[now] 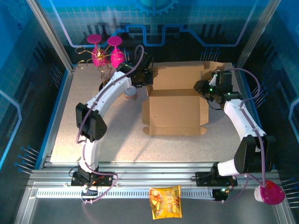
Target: Fold the paper box
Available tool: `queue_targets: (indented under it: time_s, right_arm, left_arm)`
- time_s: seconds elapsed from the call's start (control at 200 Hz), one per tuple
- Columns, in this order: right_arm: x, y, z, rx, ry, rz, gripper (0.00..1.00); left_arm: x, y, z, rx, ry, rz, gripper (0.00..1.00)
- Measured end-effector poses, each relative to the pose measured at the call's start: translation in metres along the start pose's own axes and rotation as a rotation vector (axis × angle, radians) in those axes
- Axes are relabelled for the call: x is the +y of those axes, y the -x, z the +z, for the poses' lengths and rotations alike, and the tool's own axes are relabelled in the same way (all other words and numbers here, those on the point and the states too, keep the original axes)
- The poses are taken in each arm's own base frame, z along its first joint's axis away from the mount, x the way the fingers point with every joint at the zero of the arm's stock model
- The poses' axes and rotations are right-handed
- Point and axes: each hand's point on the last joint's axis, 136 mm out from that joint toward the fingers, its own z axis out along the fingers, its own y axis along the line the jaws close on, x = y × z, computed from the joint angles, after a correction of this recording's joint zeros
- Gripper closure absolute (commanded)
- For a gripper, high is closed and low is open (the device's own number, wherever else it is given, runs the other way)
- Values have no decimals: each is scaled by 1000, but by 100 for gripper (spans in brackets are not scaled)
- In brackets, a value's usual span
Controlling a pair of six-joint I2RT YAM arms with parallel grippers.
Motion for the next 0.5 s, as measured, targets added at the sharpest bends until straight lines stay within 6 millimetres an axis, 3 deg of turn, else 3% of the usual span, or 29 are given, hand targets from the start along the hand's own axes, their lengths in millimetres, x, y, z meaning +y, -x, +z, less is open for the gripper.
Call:
queue_targets:
  time_s: [0.17,0.29,0.38,0.5]
  right_arm:
    - [0,-3,4,19,-7,-5,56]
    - [15,11,-8,-11,16,-52,54]
    - [31,30,-31,-80,53,-96,53]
    - [39,65,-78,-238,87,-115,54]
  left_arm:
    - [0,1,-1,-1,0,-1,100]
    - [4,2,-1,2,-2,-9,100]
    - [8,5,0,4,-4,-16,100]
    - [14,10,0,2,-8,-12,100]
